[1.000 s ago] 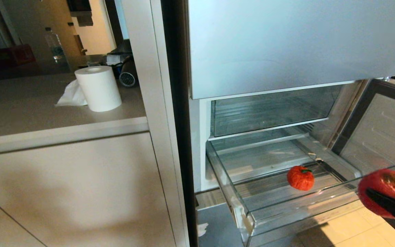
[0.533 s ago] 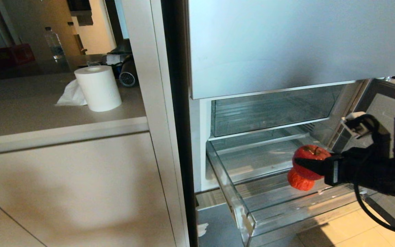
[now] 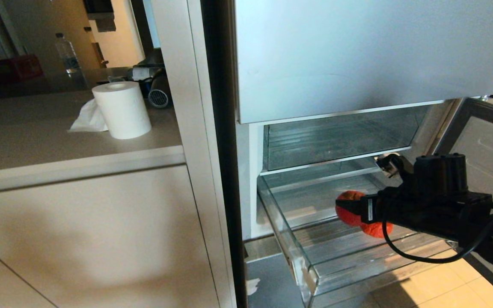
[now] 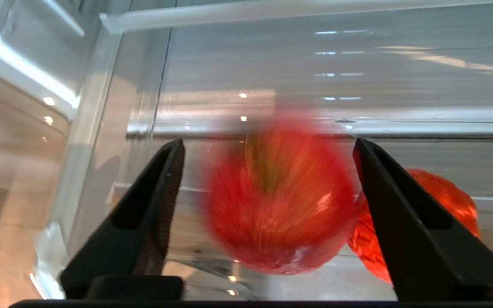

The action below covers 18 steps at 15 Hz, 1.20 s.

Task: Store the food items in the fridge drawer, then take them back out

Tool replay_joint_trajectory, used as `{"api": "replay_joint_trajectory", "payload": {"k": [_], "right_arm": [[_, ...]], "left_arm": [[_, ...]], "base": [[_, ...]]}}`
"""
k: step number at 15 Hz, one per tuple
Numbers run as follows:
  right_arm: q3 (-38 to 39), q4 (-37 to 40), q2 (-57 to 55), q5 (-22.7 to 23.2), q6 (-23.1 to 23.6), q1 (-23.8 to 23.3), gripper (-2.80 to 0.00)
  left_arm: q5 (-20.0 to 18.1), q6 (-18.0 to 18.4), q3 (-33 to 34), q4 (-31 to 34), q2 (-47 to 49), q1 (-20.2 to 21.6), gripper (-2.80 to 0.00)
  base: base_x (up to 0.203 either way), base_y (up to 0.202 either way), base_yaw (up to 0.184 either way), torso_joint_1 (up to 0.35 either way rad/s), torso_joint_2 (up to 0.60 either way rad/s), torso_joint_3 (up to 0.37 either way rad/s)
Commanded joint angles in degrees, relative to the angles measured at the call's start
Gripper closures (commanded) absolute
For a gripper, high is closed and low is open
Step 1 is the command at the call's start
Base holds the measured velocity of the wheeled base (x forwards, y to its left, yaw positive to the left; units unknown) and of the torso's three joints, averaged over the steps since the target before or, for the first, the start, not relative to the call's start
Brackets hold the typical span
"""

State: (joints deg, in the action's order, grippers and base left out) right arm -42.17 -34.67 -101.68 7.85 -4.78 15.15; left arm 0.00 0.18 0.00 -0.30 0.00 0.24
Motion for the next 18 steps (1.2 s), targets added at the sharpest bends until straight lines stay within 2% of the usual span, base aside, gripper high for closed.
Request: {"api": "replay_joint_trajectory", "payload": {"k": [1, 6, 8, 9, 12, 14, 16, 18], "right_arm": [[-1.0, -0.2, -0.8, 0.1, -1.1, 0.1, -2.8], [-0.2, -0.1, 8.8, -0.2, -1.0, 0.5, -2.8], [1.7, 1.5, 18.7, -1.4, -0.9, 0.7, -2.8], [3.4, 3.5, 25.3, -2.3, -0.7, 0.8, 0.0], [11.0, 12.6, 43.5, -4.6, -1.1, 0.9, 0.0], [17.3, 20.3, 52.2, -6.4, -3.7, 1.0, 0.0], [21.8, 29.2, 55.5, -7.8, -8.2, 1.0, 0.0], [22.2, 31.3, 55.5, -7.9, -8.8, 1.0, 0.0]], "left_arm": [[0.0, 0.0, 0.0, 0.0, 0.1, 0.0, 0.0], [0.0, 0.0, 0.1, 0.0, 0.1, 0.0, 0.0], [0.0, 0.0, 0.0, 0.0, 0.1, 0.0, 0.0], [0.0, 0.0, 0.0, 0.0, 0.1, 0.0, 0.0], [0.0, 0.0, 0.1, 0.0, 0.1, 0.0, 0.0], [0.0, 0.0, 0.1, 0.0, 0.1, 0.0, 0.0], [0.0, 0.0, 0.1, 0.0, 0.1, 0.0, 0.0], [0.0, 0.0, 0.0, 0.0, 0.1, 0.0, 0.0]], "base": [[0.0, 0.0, 0.0, 0.0, 0.0, 0.0], [0.0, 0.0, 0.0, 0.0, 0.0, 0.0], [0.0, 0.0, 0.0, 0.0, 0.0, 0.0], [0.0, 0.0, 0.0, 0.0, 0.0, 0.0], [0.0, 0.0, 0.0, 0.0, 0.0, 0.0], [0.0, 0.0, 0.0, 0.0, 0.0, 0.0], [0.0, 0.0, 0.0, 0.0, 0.0, 0.0], [0.0, 0.0, 0.0, 0.0, 0.0, 0.0]]}}
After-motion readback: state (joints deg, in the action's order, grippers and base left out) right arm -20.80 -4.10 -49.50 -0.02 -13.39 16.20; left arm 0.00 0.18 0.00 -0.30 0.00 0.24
